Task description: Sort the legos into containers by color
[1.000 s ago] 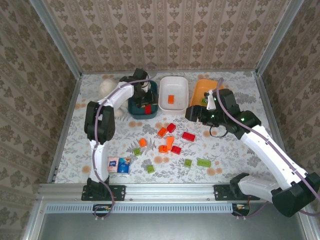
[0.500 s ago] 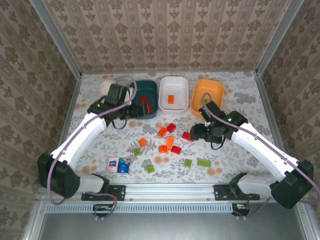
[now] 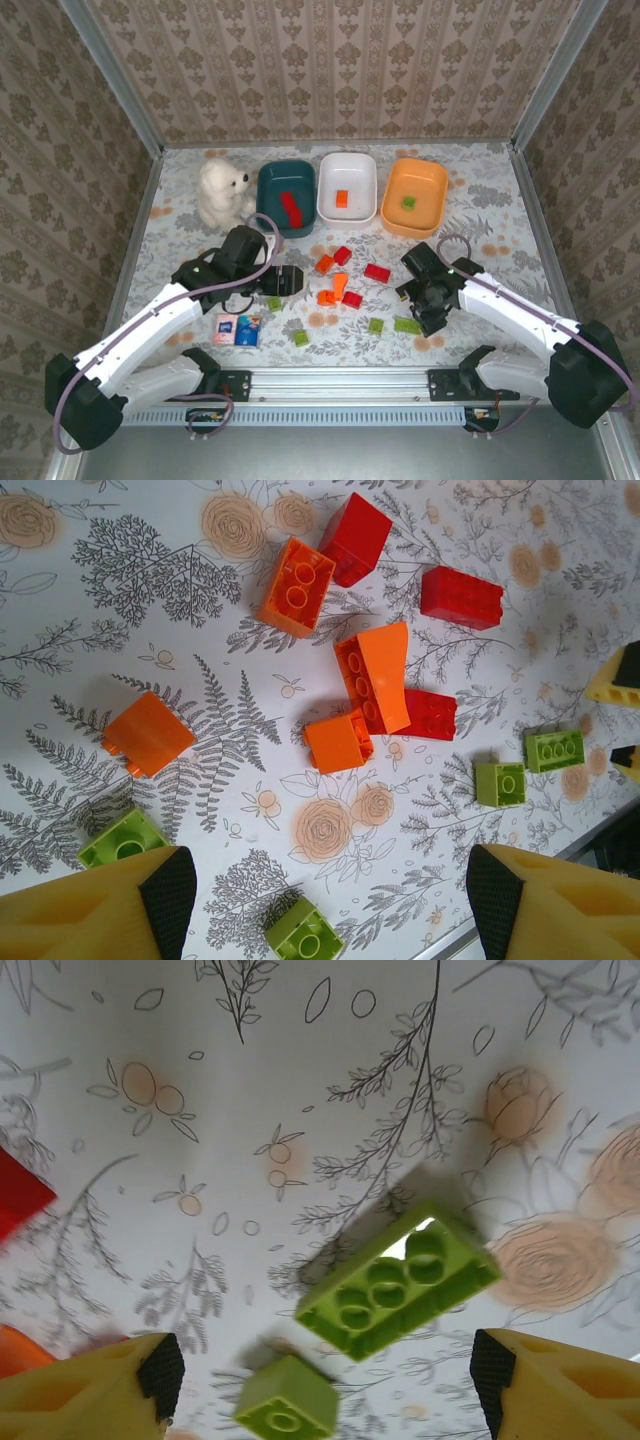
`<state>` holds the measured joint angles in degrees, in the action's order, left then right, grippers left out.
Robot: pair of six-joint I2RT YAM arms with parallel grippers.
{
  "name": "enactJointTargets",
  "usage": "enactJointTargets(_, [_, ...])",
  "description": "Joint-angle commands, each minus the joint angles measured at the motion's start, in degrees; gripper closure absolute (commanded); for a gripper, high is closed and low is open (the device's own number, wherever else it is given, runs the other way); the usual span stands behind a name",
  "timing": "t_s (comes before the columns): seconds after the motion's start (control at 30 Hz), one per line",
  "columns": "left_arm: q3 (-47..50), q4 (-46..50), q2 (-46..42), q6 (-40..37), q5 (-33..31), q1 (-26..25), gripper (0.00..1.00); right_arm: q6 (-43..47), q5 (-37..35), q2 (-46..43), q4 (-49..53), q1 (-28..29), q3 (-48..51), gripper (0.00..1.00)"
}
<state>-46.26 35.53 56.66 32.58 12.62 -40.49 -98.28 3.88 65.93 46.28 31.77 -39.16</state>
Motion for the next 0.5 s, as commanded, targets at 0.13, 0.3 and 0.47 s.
enactJointTargets(0.13, [-1.5,0.8,-2.2,-1.5,-1.1,-0.5,0.25,-20.7,2.7,-1.7,-2.2,2.8,5.0,0.22])
enactJointTargets(0.3, [-1.2,1.0,-2.9,-1.6,-1.4,-0.4,0.25,-24.1,1.4,-4.0,-1.7,3.9,7.1,0.21])
enactJointTargets(0.47, [-1.1,0.7,-2.9,-1.4,-1.5,-0.4,0.25,-25.0,1.4,0.1,-9.9,3.4,9.3,0.23])
